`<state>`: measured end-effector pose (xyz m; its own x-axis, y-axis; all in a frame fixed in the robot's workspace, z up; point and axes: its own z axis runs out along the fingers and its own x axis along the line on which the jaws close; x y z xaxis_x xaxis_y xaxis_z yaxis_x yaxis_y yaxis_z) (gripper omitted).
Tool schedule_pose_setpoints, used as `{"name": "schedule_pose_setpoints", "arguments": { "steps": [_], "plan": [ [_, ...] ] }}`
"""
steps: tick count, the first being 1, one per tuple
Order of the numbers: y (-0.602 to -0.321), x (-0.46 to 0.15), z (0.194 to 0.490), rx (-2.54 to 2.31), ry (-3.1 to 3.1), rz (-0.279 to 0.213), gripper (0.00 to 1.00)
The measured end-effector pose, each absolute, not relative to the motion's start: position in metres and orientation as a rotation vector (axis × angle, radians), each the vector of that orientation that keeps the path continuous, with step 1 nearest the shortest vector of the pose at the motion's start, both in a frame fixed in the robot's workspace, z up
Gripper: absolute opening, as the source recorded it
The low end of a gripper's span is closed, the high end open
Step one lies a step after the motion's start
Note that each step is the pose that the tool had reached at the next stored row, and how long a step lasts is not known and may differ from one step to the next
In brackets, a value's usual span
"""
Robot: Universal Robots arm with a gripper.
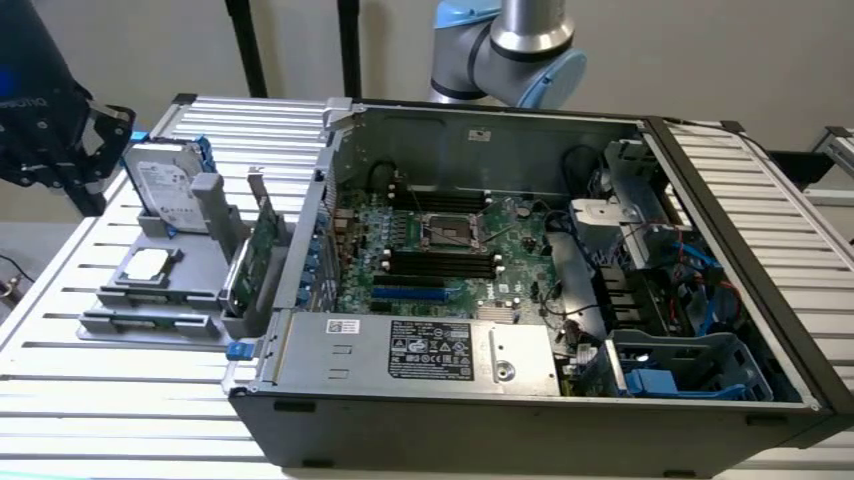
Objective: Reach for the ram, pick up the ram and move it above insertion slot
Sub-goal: 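Pick up the ram and move it above insertion slot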
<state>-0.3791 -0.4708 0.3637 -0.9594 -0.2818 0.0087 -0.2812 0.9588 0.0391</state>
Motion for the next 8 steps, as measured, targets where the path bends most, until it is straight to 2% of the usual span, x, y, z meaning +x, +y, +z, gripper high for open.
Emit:
{"name": "schedule_pose_setpoints", "arguments": {
  "steps": [8],
  "plan": [
    [-0.4708,-0.3791,0.3637,0.654,-3.054,-0.057,0.11]
  ]
}}
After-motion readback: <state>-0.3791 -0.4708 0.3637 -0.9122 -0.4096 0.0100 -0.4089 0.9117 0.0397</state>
